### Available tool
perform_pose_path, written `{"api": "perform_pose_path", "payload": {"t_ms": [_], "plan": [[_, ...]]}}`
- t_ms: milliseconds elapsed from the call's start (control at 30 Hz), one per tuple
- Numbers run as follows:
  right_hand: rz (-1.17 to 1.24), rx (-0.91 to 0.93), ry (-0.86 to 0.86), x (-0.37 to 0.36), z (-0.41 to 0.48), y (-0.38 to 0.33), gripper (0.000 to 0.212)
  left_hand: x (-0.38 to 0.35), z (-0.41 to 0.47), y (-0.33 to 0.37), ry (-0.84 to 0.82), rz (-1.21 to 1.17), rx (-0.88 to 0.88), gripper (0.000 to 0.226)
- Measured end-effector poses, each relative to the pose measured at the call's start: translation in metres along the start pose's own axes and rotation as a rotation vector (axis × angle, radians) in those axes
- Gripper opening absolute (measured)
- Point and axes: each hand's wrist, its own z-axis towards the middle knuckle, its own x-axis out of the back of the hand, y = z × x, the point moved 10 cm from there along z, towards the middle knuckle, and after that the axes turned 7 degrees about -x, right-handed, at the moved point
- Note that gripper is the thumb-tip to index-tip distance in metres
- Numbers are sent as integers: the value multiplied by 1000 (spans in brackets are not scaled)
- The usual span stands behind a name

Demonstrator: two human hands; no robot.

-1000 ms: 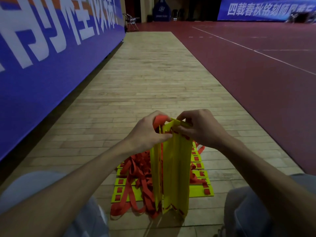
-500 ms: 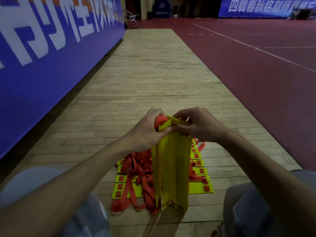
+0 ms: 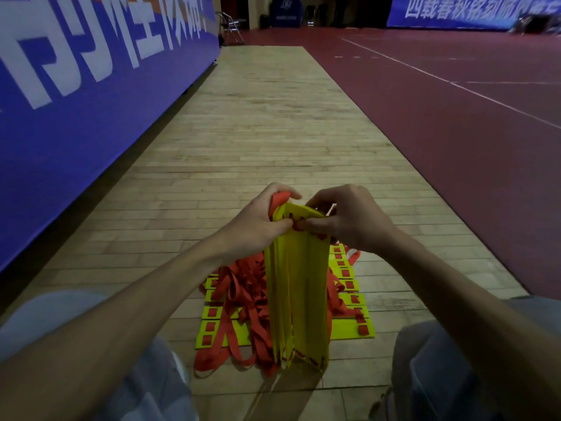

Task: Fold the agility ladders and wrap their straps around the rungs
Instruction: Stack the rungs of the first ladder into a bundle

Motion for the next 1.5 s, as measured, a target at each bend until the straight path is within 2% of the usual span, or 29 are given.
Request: {"api": "perform_pose_path", "payload": {"t_ms": [133,267,433,667,833,1067,1233,1333,1500], "plan": [[56,4,-75,-10,-2,-7,35,-10,-4,0,-124,-64,26,78],[125,15,-263,-16,-7,-12,50,-15,-5,1,-182,-114,15,96],[158,94,-367,-13,-10,-10,30,-13,-2,4,-128,-47,-20,80],[172,99,-369,-9,-9,-11,25,-16,-2,10,-173,53,-42,65],[163,96,-269,0,-4,-8,32,-16,-3,7,-229,9,-8,67],[353,8,-106,-5,-2,1,32,-16,-6,4,-183,-75,7,70],[294,18,-21,8,-1,2,30,-11,-4,0,-166,-78,24,75],[231,38,-56,10,-1,-1,28,-6,0,-3,-121,-38,15,73],[102,52,-261,4,-6,-3,34,-6,4,-4,-110,-12,-9,73]]}}
